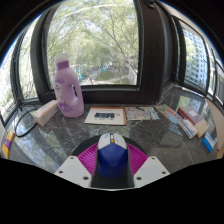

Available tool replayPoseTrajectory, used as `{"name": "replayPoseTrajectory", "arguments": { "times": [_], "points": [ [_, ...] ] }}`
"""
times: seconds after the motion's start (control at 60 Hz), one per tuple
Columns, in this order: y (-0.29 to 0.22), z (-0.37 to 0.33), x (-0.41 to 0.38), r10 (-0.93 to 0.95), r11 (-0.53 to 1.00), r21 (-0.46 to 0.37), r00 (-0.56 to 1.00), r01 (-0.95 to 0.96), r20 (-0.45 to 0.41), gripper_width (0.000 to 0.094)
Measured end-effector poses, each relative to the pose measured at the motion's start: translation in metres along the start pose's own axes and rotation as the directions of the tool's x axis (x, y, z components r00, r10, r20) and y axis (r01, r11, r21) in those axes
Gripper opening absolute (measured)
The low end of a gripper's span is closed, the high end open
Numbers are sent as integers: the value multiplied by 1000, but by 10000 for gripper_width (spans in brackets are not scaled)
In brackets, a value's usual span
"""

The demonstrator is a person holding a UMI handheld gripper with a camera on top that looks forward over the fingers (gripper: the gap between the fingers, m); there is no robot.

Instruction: Arrange mouse

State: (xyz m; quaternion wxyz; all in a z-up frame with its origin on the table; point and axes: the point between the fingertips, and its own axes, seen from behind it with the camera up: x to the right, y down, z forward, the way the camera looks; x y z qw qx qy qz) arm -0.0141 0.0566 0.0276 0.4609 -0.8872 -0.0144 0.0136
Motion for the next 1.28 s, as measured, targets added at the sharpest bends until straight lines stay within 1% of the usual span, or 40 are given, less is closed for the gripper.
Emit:
{"name": "replayPoseTrajectory", "arguments": {
  "times": [0.05, 0.133, 0.217, 0.3, 0.367, 0.417, 0.483, 0.767, 0.983, 1.083, 1.283],
  "points": [
    [12, 5, -5, -5, 999, -38, 1000, 5, 9, 431],
    [34, 11, -13, 2, 996, -92, 1000, -1, 11, 482],
    [38, 8, -12, 7, 994, -113, 1000, -6, 5, 554],
    [27, -8, -10, 4, 996, -92, 1000, -6, -13, 704],
    [16, -28, -9, 5, 997, -78, 1000, -8, -30, 868],
    [6, -50, -8, 4, 998, -65, 999, -7, -47, 838],
    [-4, -79, -9, -2, 999, -49, 998, -2, -68, 860],
    [-17, -185, -23, 0, 1000, -14, 991, -2, -133, 852],
    [-13, -219, -35, -5, 1000, -1, 988, 5, -151, 850],
    [-10, -225, -39, 6, 1000, -6, 990, -7, -144, 850],
    [-13, -229, -41, -2, 1000, 11, 987, 3, -163, 853]
  ]
}}
